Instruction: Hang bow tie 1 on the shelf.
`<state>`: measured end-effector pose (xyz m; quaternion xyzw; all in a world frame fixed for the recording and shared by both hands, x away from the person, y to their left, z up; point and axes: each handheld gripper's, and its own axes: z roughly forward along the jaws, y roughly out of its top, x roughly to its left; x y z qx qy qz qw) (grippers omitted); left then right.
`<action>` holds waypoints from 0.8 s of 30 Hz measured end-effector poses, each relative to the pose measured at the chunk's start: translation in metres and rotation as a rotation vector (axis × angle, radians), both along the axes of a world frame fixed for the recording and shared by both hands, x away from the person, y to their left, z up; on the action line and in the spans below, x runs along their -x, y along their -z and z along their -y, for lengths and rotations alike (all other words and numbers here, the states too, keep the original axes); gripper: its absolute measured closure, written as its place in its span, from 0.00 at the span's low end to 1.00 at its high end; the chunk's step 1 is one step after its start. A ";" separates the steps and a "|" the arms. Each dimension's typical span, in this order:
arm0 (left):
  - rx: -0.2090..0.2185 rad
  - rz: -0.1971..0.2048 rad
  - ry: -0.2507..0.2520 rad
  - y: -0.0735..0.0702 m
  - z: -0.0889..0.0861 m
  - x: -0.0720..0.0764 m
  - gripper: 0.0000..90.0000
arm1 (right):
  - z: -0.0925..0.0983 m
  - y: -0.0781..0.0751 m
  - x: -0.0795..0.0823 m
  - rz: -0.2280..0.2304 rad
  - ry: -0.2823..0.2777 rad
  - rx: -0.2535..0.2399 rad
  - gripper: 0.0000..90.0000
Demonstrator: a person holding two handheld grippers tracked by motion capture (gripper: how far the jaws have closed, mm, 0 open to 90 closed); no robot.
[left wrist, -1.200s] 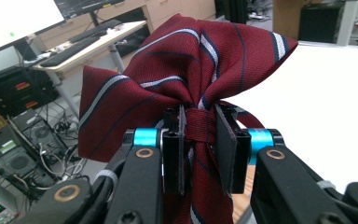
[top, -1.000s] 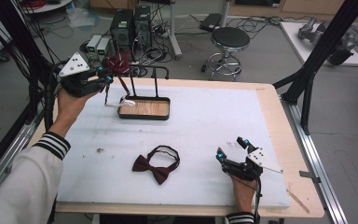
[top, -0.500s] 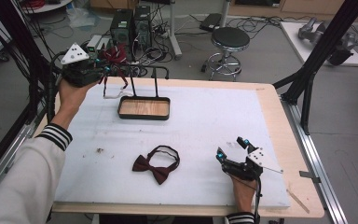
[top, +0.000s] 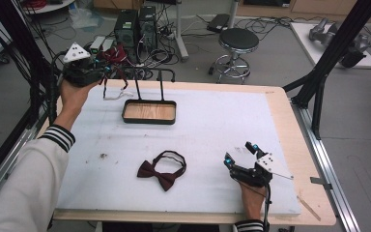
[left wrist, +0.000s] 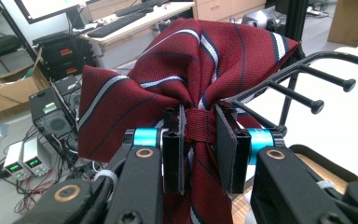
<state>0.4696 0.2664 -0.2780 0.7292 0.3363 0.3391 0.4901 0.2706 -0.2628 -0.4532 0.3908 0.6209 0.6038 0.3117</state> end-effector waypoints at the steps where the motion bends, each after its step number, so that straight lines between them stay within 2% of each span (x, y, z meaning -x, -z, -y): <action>1: 0.000 0.000 0.000 0.000 0.000 0.000 0.82 | 0.000 0.000 0.000 -0.001 0.001 0.000 0.11; 13: 0.000 -0.046 -0.040 0.010 -0.003 -0.013 0.82 | 0.000 0.000 0.000 -0.001 0.005 0.001 0.11; 22: -0.028 -0.081 -0.067 0.018 -0.003 -0.018 0.82 | 0.000 0.000 0.000 -0.002 0.002 0.002 0.11; 24: -0.056 -0.091 -0.072 0.020 -0.002 -0.018 0.82 | 0.000 0.000 0.000 -0.003 0.002 0.001 0.11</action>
